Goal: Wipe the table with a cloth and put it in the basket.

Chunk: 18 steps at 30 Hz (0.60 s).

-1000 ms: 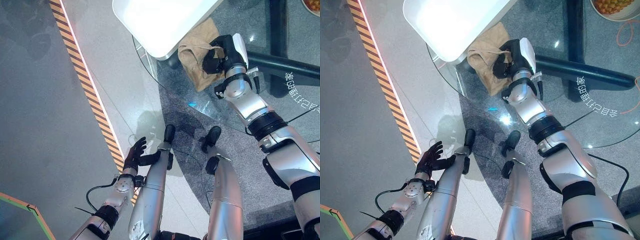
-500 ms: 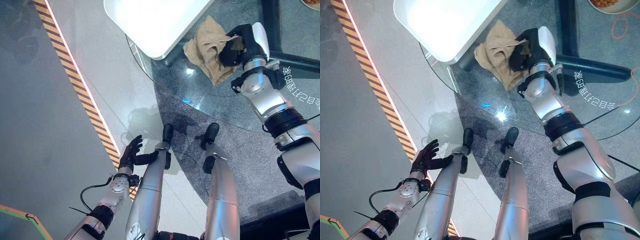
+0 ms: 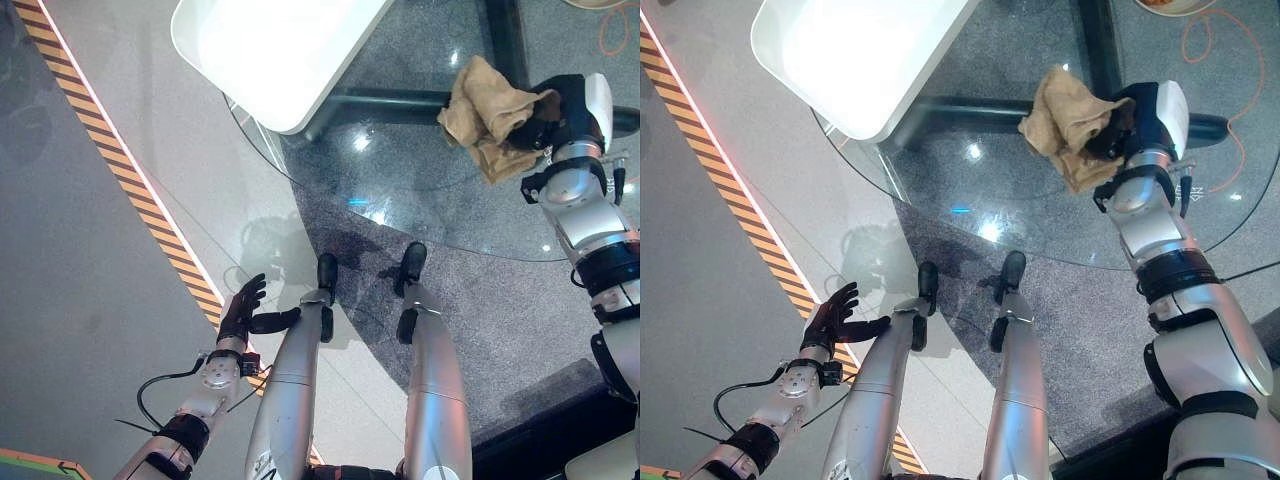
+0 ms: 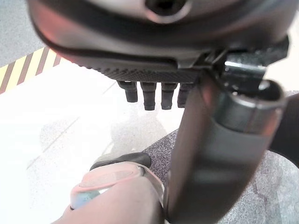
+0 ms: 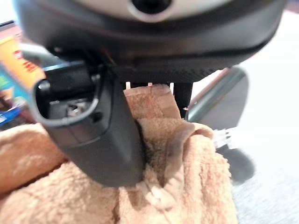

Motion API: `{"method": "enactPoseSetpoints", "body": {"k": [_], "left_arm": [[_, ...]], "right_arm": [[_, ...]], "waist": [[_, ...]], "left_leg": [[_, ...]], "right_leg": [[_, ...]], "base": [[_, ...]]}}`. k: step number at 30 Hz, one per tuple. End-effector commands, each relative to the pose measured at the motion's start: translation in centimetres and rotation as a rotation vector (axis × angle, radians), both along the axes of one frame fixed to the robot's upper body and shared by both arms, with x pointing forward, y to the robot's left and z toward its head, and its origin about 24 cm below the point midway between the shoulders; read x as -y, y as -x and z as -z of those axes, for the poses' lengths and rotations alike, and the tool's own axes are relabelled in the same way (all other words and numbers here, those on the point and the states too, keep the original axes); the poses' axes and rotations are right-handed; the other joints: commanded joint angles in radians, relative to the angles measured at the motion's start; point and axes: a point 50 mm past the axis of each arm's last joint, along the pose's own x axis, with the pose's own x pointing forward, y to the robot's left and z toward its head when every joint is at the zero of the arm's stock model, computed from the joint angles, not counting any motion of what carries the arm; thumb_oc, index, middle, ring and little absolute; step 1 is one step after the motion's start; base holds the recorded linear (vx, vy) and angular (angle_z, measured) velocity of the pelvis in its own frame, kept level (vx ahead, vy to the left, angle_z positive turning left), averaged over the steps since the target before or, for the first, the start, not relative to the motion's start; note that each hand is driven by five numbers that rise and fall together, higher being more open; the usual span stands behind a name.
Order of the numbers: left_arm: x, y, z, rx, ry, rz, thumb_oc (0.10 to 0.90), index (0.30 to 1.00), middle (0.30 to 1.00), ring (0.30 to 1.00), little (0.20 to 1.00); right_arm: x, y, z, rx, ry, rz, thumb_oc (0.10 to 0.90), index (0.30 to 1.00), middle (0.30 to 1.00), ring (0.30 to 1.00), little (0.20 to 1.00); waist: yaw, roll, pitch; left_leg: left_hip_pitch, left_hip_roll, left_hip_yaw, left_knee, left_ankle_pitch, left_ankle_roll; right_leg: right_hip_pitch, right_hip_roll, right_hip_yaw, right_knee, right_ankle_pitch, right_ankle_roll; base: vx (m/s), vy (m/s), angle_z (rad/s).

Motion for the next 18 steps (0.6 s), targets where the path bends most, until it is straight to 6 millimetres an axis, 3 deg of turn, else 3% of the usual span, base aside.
{"method": "enactPoseSetpoints", "body": {"k": [1,6,12,13,14,18], "left_arm": [[-1.7,5.8,3.9,-0.164,-0.009,-0.073,0.800,0.900,0.900,0.900,0.900],[-1.9,5.8,3.8,-0.166,-0.012,-0.070,0.800,0.900,0.900,0.900,0.900],[-1.8,5.7,3.7,-0.163,-0.009,-0.065,0.800,0.900,0.900,0.900,0.900],[-1.8,5.7,3.7,-0.164,-0.008,-0.064,0.800,0.900,0.900,0.900,0.900],[-1.8,5.7,3.7,-0.165,-0.007,-0.065,0.800,0.900,0.900,0.900,0.900],[-1.7,5.8,3.8,-0.167,-0.002,-0.070,0.800,0.900,0.900,0.900,0.900]], "right_arm": [[8.4,5.1,-2.5,0.059,0.131,0.352,0.100,0.300,0.300,0.300,0.200],[9.3,5.8,-1.8,0.055,0.111,0.381,0.100,0.300,0.300,0.300,0.200],[9.1,5.8,-1.6,0.078,0.099,0.327,0.100,0.300,0.300,0.300,0.200],[8.5,5.6,-1.8,0.093,0.105,0.291,0.646,0.768,0.768,0.768,0.746],[7.9,5.3,-2.1,0.105,0.115,0.261,0.800,0.900,0.900,0.900,0.900],[5.8,4.7,-3.4,0.155,0.154,0.171,0.800,0.900,0.900,0.900,0.900]], "waist": [[-0.012,0.068,-0.018],[-0.019,0.068,-0.018],[-0.021,0.065,-0.018],[-0.021,0.065,-0.018],[-0.021,0.065,-0.018],[-0.019,0.063,-0.018]], "left_leg": [[0.046,-0.008,0.029,-0.086,0.042,0.034],[0.048,-0.008,0.031,-0.082,0.039,0.035],[0.043,-0.008,0.031,-0.075,0.036,0.037],[0.043,-0.010,0.029,-0.075,0.036,0.038],[0.044,-0.010,0.028,-0.075,0.036,0.038],[0.047,-0.009,0.028,-0.076,0.035,0.039]], "right_leg": [[0.012,0.059,-0.075,0.057,-0.089,-0.033],[0.011,0.061,-0.071,0.062,-0.091,-0.035],[0.008,0.063,-0.069,0.066,-0.092,-0.037],[0.007,0.064,-0.068,0.067,-0.092,-0.037],[0.008,0.064,-0.068,0.068,-0.093,-0.037],[0.010,0.064,-0.068,0.072,-0.098,-0.037]], "base": [[0.01,-0.005,-0.04],[0.00,0.000,0.00],[0.00,0.001,-0.01],[0.00,0.000,0.00],[0.00,0.000,0.00],[0.00,0.008,0.00]]}}
